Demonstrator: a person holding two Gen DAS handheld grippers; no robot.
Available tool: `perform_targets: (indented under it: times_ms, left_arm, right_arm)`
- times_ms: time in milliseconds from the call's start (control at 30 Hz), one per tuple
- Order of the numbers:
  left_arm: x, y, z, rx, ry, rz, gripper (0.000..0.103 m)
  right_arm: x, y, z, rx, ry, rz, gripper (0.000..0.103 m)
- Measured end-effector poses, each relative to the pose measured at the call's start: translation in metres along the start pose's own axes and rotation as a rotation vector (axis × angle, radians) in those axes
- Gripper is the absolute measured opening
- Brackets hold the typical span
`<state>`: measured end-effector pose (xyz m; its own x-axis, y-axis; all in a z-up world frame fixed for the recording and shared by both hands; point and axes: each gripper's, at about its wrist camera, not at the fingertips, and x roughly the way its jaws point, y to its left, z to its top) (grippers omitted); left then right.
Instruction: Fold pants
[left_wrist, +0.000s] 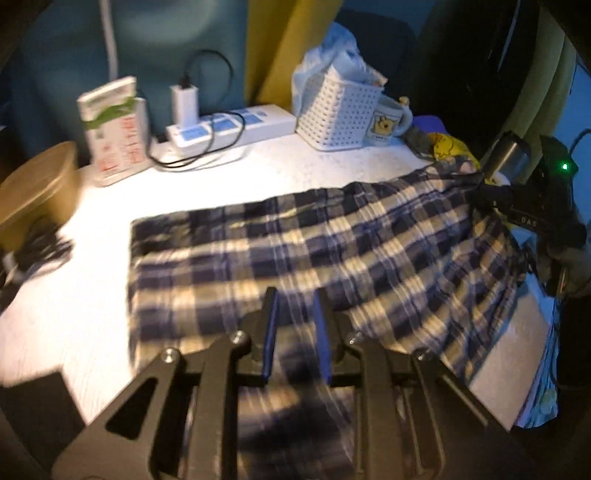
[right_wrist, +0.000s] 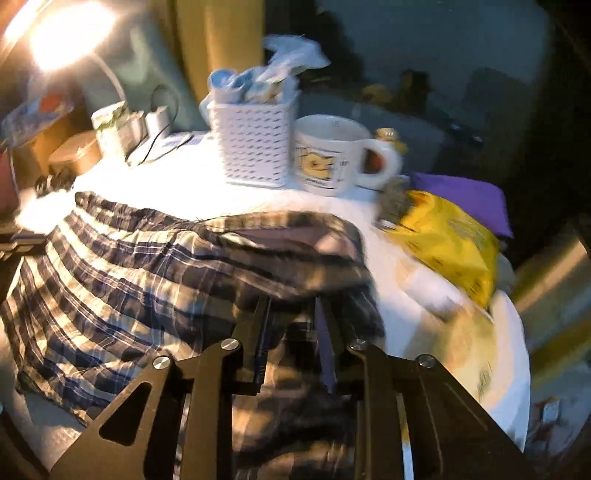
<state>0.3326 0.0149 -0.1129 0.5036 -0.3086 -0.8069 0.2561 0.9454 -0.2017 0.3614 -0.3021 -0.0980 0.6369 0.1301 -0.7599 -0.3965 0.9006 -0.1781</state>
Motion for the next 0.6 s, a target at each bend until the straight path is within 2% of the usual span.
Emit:
perform_targets:
  times_ms: [67, 167, 267, 333, 433, 533, 600]
  left_arm:
    - [0.019, 0.009, 0.01, -0.006, 0.024, 0.006, 0.02]
    - [0.039, 0.028, 0.019, -0.037, 0.047, 0.032, 0.02]
    - [0.051, 0.047, 0.021, -0.074, 0.03, 0.013, 0.02]
    - [0.05, 0.053, 0.024, -0.083, 0.034, -0.01, 0.019]
    - [0.048, 0.057, 0.022, -0.071, 0.009, 0.04, 0.019]
    - [0.048, 0.066, 0.022, -0.102, -0.011, 0.032, 0.019]
    - [0.047, 0.068, 0.021, -0.106, -0.013, 0.062, 0.019]
  right_arm:
    - [0.019, 0.001, 0.009, -0.05, 0.049, -0.036, 0.026]
    - [0.052, -0.005, 0.018, -0.068, 0.136, 0.003, 0.026]
    - [0.069, -0.014, 0.025, -0.045, 0.166, 0.026, 0.025]
    - [0.068, -0.015, 0.027, -0.056, 0.179, 0.012, 0.024]
    - [0.06, -0.015, 0.018, -0.082, 0.189, -0.039, 0.023]
    - [0.049, -0.02, 0.006, -0.065, 0.193, -0.048, 0.023]
    - [0.039, -0.019, 0.001, -0.053, 0.198, -0.058, 0.023]
